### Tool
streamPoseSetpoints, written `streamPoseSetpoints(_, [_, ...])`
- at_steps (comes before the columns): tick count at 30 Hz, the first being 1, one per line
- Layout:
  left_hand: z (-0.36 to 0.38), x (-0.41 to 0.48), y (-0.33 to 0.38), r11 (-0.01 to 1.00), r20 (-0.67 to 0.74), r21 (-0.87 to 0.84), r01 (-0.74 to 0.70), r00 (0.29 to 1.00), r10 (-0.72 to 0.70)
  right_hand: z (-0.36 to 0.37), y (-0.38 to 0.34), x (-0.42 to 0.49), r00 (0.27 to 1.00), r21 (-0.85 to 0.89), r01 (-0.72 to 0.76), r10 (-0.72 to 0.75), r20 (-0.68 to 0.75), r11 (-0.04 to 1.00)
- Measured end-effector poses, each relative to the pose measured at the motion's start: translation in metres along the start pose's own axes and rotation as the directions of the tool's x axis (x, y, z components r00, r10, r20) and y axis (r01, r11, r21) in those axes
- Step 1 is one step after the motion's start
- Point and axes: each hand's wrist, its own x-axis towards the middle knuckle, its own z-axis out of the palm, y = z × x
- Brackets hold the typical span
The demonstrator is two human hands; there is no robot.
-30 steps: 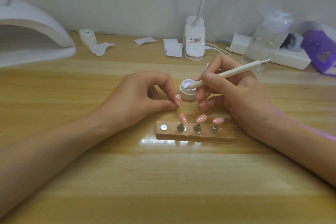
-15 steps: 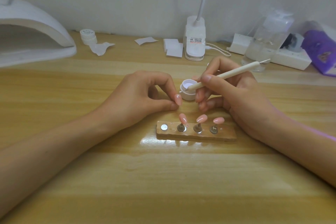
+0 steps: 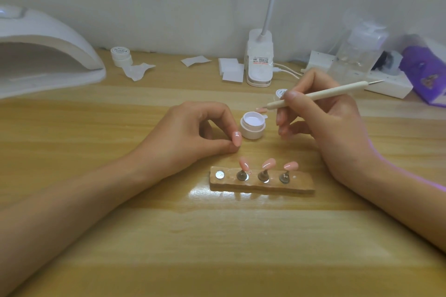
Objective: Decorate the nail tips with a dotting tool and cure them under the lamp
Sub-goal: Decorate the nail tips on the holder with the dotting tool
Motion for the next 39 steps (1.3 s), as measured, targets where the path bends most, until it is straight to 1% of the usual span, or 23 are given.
streamPoseSetpoints(2, [0.0, 0.0, 0.0, 1.0, -0.007, 0.005, -0.001, 1.0, 0.001, 0.001, 0.002, 0.002, 0.999, -0.046, -0.041, 0.041, 0.014, 0.998])
streamPoseSetpoints(7, [0.0, -0.001, 0.0, 1.0, -0.01, 0.001, -0.003, 1.0, 0.003, 0.0, 0.005, 0.005, 0.992, -0.08, -0.108, 0.112, 0.053, 0.991])
streamPoseSetpoints(13, [0.001, -0.001, 0.0, 1.0, -0.009, -0.002, -0.002, 1.0, 0.002, 0.0, 0.007, 0.005, 0.991, -0.115, -0.11, 0.118, 0.065, 0.987])
streamPoseSetpoints(22, [0.001, -0.001, 0.001, 1.0, -0.005, -0.006, 0.002, 1.0, -0.002, 0.002, 0.005, 0.005, 0.992, -0.105, -0.106, 0.113, 0.061, 0.989])
streamPoseSetpoints(25, [0.001, -0.001, 0.001, 1.0, -0.01, -0.005, 0.007, 1.0, -0.007, 0.002, 0.003, 0.004, 0.994, -0.09, -0.089, 0.093, 0.049, 0.992])
streamPoseSetpoints(32, [0.001, -0.001, 0.0, 1.0, -0.008, -0.01, 0.013, 1.0, -0.013, 0.001, -0.003, 0.003, 0.999, 0.006, 0.04, -0.04, -0.028, 0.999])
streamPoseSetpoints(39, [0.001, -0.001, 0.001, 1.0, -0.005, -0.004, 0.011, 1.0, -0.011, 0.0, -0.004, 0.004, 0.999, 0.065, 0.04, -0.039, -0.018, 0.997])
